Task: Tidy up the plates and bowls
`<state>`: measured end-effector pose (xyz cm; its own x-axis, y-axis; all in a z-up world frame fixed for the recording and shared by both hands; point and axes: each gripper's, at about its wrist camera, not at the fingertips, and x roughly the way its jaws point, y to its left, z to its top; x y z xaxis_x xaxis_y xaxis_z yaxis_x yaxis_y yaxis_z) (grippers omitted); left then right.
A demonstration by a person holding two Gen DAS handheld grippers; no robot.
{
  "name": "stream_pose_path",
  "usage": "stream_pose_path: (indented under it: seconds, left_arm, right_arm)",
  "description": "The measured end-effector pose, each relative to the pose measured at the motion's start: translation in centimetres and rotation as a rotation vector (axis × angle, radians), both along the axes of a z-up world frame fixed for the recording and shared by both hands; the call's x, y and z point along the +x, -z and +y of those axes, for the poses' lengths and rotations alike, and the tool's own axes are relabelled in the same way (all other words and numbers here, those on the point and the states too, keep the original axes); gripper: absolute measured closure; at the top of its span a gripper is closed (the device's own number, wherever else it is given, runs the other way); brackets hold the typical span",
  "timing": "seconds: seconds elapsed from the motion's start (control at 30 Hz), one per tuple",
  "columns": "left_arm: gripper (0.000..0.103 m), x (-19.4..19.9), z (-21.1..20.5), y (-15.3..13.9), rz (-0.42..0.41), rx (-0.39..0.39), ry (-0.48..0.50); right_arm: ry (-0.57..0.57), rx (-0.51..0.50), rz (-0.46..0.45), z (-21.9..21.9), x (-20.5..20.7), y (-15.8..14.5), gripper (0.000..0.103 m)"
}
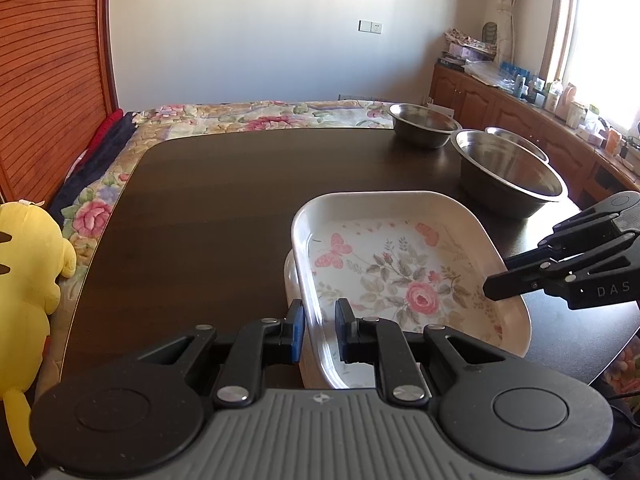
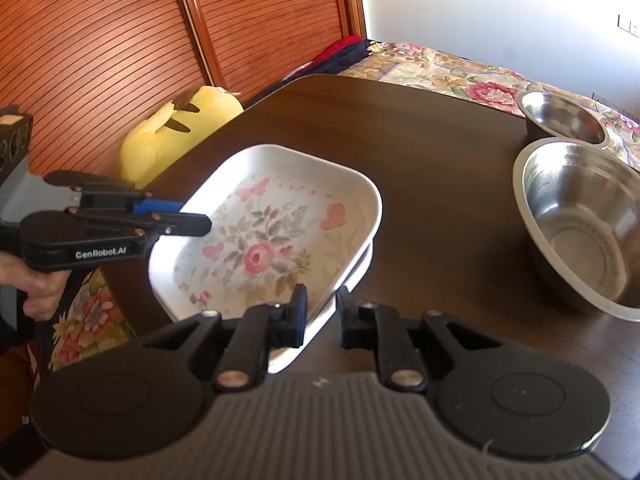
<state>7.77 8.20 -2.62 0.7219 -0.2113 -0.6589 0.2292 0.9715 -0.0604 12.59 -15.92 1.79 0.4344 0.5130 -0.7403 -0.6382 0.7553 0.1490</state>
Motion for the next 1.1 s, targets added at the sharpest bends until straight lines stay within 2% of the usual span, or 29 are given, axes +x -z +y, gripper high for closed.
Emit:
stream_pose_path:
  seconds: [0.37, 0.57, 0.97, 1.03, 1.1]
  left_arm:
    - [0.087, -0.1, 0.3, 0.1, -0.009, -0.004, -0.022]
    - [0.087, -0.1, 0.1, -0.7, -0.038, -0.012, -0.022]
    - [0.086, 0.8, -3.6, -2.3, -0.100, -0.048, 0.036]
    - [0.084, 1.2, -4.7, -2.3, -0.105, -0.053, 0.053]
    - [0.076, 1.7, -5.7, -2.4, -0.107, -0.058, 0.068]
  right_arm:
    - [-0.011, -0.006, -0.016, 0.0, 0.0, -0.2, 0.084]
    - [0.008, 0.032, -0.049, -1.1, -0.3, -1.0, 0.084]
    - [0.097, 0.105, -0.180, -5.0, -0.7, -3.3, 0.084]
    - [0.119, 0.097, -0.229, -5.7, -0.8, -3.6, 0.084]
    - [0.140, 0.088, -0.280, -6.4, -0.9, -3.9, 0.084]
